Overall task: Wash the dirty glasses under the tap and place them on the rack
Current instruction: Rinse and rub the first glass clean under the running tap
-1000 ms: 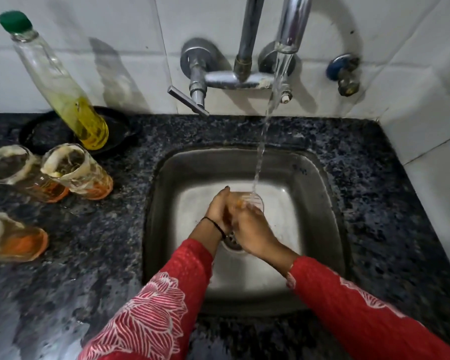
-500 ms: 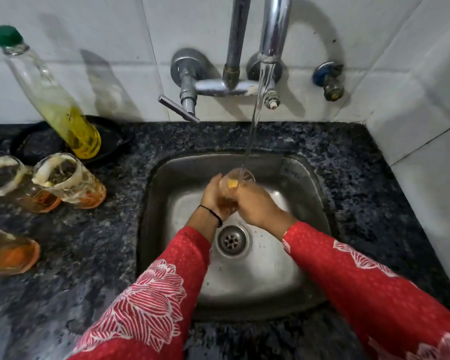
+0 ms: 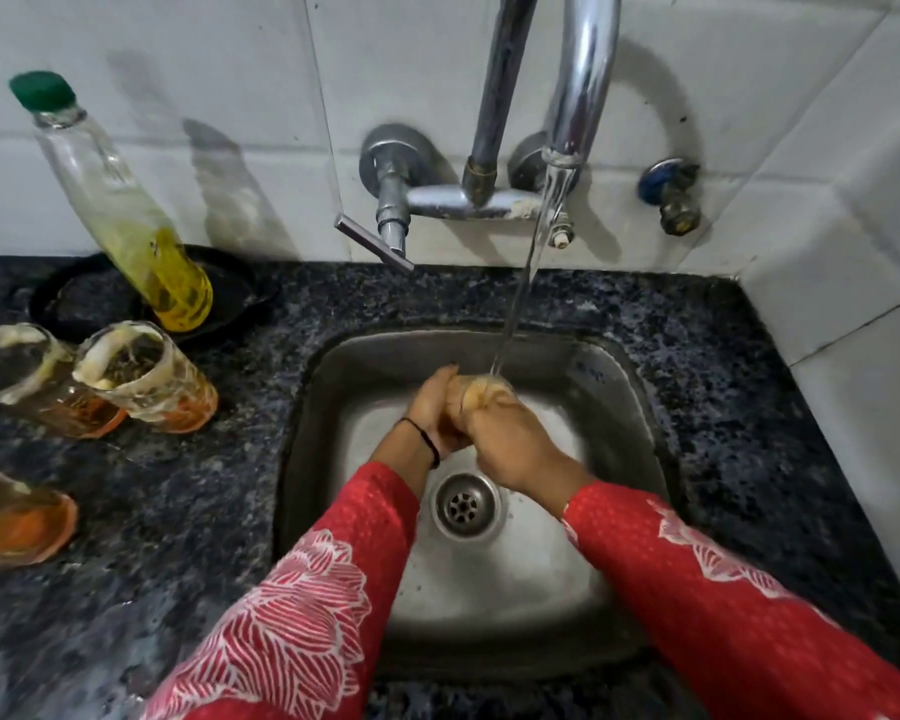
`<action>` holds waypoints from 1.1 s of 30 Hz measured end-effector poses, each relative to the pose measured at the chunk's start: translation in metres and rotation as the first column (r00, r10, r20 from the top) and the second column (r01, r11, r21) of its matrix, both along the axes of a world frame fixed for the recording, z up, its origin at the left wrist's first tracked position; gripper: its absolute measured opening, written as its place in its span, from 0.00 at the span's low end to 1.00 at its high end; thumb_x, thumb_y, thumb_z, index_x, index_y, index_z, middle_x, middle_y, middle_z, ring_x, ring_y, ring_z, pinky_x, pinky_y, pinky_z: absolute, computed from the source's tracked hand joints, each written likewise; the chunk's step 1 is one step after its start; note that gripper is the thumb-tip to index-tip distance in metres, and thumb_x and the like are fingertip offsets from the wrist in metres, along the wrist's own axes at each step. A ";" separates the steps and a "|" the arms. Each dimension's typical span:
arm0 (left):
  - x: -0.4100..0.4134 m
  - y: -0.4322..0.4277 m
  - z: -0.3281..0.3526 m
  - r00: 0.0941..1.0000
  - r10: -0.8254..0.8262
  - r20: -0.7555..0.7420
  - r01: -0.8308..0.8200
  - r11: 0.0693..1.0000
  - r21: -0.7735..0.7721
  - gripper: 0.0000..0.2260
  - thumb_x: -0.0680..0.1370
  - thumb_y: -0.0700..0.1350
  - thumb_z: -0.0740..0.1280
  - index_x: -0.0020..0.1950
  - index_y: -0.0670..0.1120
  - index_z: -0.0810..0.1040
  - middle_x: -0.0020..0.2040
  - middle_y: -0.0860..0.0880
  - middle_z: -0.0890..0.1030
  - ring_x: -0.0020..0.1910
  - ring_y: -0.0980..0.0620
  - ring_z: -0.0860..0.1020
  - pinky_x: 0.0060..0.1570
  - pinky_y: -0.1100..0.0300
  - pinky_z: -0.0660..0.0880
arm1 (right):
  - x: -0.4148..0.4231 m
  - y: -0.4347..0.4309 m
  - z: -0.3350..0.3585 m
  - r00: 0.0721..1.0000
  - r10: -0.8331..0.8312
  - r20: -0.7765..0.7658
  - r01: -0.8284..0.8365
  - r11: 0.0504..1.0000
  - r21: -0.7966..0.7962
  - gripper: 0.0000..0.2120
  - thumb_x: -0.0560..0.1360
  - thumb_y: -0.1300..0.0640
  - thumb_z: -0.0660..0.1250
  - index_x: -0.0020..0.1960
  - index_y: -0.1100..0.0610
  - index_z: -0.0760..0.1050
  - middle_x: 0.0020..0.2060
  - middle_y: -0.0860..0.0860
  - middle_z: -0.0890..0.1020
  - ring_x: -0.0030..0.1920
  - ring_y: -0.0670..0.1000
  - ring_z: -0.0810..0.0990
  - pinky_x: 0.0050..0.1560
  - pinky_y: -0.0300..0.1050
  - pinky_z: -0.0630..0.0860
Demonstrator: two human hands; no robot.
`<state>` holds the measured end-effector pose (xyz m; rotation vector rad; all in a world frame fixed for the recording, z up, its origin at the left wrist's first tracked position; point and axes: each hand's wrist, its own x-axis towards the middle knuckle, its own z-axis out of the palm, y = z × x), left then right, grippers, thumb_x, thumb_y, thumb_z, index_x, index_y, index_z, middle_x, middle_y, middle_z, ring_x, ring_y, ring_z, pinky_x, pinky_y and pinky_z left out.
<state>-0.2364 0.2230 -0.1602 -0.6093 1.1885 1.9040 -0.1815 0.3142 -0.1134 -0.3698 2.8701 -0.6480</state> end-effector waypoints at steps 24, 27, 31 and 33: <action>0.015 -0.001 -0.006 0.932 0.362 0.000 -0.360 0.926 0.115 0.18 0.80 0.56 0.56 0.37 0.47 0.71 0.29 0.50 0.79 0.29 0.56 0.79 0.32 0.66 0.76 | -0.002 -0.038 0.000 0.732 -0.484 0.479 0.680 0.474 -0.559 0.07 0.72 0.64 0.68 0.41 0.53 0.80 0.42 0.49 0.82 0.46 0.46 0.79 0.53 0.43 0.76; 0.000 -0.006 0.008 0.979 0.181 0.089 -0.178 0.983 -0.042 0.20 0.79 0.59 0.58 0.48 0.42 0.76 0.42 0.41 0.80 0.40 0.47 0.79 0.41 0.57 0.77 | 0.010 -0.020 -0.011 0.919 -0.334 0.211 0.390 0.846 -0.364 0.04 0.74 0.63 0.66 0.47 0.57 0.76 0.41 0.51 0.77 0.42 0.46 0.75 0.46 0.43 0.73; -0.002 -0.008 0.024 0.983 0.093 0.158 -0.092 0.996 -0.016 0.30 0.79 0.63 0.54 0.57 0.35 0.75 0.41 0.37 0.80 0.53 0.40 0.78 0.55 0.47 0.70 | 0.010 -0.001 -0.008 0.989 -0.083 0.124 0.090 0.995 -0.049 0.21 0.76 0.55 0.48 0.56 0.64 0.75 0.48 0.60 0.78 0.47 0.52 0.77 0.53 0.43 0.73; 0.001 -0.006 0.025 0.980 0.114 0.165 -0.122 0.992 0.036 0.32 0.79 0.63 0.53 0.60 0.34 0.74 0.36 0.38 0.82 0.49 0.40 0.80 0.54 0.48 0.71 | 0.009 -0.004 0.000 0.997 -0.037 -0.067 0.037 0.999 -0.006 0.11 0.73 0.63 0.55 0.50 0.60 0.75 0.44 0.55 0.76 0.44 0.50 0.75 0.53 0.43 0.76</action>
